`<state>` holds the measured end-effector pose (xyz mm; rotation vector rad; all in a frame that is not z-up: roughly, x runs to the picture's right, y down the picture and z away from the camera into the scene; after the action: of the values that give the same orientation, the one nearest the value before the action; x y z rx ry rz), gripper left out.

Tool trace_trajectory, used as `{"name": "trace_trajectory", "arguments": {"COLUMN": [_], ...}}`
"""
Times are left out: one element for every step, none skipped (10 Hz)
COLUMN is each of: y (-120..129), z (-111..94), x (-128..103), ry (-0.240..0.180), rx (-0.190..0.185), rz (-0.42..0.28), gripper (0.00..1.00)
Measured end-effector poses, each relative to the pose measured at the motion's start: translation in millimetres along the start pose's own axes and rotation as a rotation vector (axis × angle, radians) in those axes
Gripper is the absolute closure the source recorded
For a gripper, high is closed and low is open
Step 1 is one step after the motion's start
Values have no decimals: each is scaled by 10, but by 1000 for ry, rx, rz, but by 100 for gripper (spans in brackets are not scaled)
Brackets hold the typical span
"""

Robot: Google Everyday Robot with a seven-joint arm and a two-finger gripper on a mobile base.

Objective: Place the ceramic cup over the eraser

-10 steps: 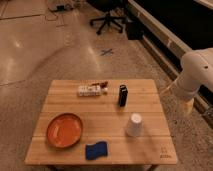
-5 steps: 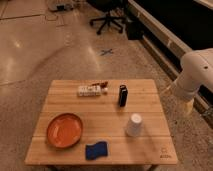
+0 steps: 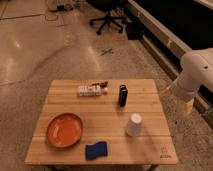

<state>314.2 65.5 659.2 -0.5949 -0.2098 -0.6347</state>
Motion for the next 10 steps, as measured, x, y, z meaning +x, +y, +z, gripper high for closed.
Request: {"name": "trace_trajectory", "arguments": {"y": [0, 0, 0, -4, -24, -72, -129, -184, -244, -283], "z": [0, 0, 2, 6, 23, 72, 145, 199, 286, 355], "x": [0, 0, -3, -14, -76, -216, -387, -518, -698, -824], "ry": [0, 0, 0, -1, -7, -22, -40, -53, -73, -87], "rx": [0, 0, 0, 0, 4, 14, 22, 27, 35, 41], "rz": [0, 0, -1, -5, -18, -42, -71, -96, -120, -136], "gripper": [20, 20, 20, 20, 20, 20, 20, 20, 20, 20]}}
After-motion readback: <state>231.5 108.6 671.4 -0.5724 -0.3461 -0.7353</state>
